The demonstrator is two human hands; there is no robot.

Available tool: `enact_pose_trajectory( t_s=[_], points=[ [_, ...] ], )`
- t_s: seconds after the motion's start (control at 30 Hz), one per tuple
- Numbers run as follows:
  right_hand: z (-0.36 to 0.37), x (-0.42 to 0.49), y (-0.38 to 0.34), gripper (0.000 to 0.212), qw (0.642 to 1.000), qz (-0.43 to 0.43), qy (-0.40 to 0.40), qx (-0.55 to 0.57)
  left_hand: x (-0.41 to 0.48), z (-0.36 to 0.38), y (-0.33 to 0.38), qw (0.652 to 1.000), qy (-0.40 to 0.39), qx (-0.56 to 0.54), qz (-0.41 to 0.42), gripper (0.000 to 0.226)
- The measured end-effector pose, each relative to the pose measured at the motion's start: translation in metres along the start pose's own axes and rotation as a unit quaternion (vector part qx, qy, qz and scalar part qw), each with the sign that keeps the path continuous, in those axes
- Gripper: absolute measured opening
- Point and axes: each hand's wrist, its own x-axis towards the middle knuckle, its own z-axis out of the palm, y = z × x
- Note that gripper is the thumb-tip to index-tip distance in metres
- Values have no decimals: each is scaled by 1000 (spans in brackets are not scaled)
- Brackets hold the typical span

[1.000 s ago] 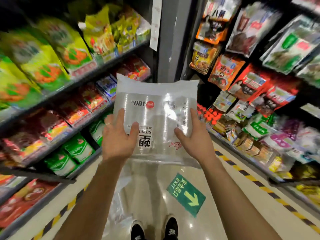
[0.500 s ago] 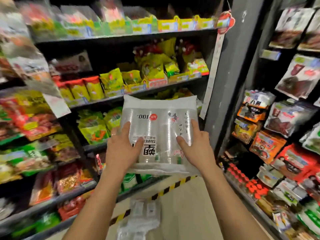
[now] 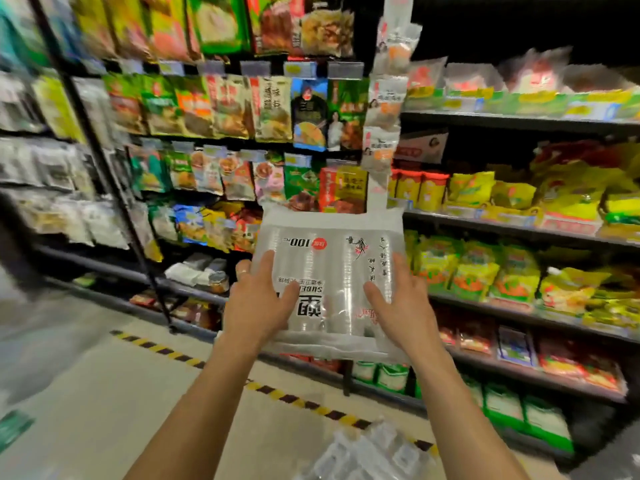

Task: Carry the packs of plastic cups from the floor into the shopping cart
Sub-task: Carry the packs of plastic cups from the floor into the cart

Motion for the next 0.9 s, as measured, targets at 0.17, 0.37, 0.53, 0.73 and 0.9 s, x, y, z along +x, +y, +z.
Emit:
enact_pose_trajectory(
  t_s=[0.17, 0.37, 0.53, 0.73, 0.9],
  points=[
    [85, -10, -102, 74, 993, -89, -77, 31, -23, -91, -94, 991, 83, 23, -104, 66],
    [200, -46, -247, 75, 971, -182, -152, 37, -62, -214, -229, 967, 160, 68, -185, 69],
    [302, -102, -370, 74, 945, -241, -211, 69, -108, -320, -336, 938, 204, 101, -260, 66],
    [391, -183, -493, 65, 895, -315, -288, 132, -170, -428, -435, 895, 233, 149, -351, 70],
    [462, -235, -577, 66, 852, -363, -350, 144, -214, -490, -502, 853, 262, 174, -416, 75]
  ],
)
